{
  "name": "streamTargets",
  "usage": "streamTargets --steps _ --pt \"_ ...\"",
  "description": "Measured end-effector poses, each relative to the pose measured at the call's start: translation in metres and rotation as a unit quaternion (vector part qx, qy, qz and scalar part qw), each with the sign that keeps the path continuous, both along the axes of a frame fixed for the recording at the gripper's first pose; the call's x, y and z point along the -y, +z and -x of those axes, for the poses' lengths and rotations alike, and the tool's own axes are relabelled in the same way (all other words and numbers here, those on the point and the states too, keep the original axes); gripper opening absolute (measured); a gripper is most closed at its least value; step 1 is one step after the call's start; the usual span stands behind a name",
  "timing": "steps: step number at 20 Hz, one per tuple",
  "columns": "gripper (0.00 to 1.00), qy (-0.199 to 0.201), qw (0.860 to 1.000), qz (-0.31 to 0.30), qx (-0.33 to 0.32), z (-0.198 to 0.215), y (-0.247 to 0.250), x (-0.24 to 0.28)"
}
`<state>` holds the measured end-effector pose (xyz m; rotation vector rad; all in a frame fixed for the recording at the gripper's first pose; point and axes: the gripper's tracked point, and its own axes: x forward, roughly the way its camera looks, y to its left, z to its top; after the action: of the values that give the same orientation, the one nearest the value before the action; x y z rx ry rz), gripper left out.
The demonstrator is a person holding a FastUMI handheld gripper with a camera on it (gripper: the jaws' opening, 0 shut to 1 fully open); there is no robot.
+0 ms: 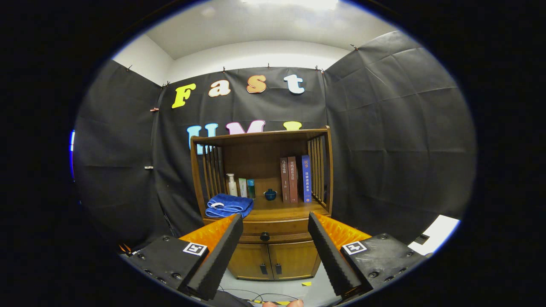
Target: Pull open the drawer, take out the items inside it, and place them on the countertop above the cabinet.
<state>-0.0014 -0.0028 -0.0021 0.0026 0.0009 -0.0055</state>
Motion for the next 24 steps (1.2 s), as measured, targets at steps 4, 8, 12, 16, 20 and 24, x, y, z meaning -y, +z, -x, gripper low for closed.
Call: streamTargets --steps 4,8,12,16,20,24 --pt "0.99 0.001 1.000 -0.006 0.005 -0.008 0.001 0.001" --pt "0.99 0.008 1.000 -0.002 0.005 -0.043 -0.012 -0.001" --pt "0.99 0.017 1.000 0.017 -0.013 -0.093 -0.043 -0.012" --pt "0.99 0.022 0.998 0.021 -0.048 -0.148 -0.093 -0.027" --pt "1.00 0.021 0.997 0.006 -0.079 -0.200 -0.143 -0.039" --pt "1.00 0.007 0.993 0.008 -0.114 -0.244 -0.199 -0.045"
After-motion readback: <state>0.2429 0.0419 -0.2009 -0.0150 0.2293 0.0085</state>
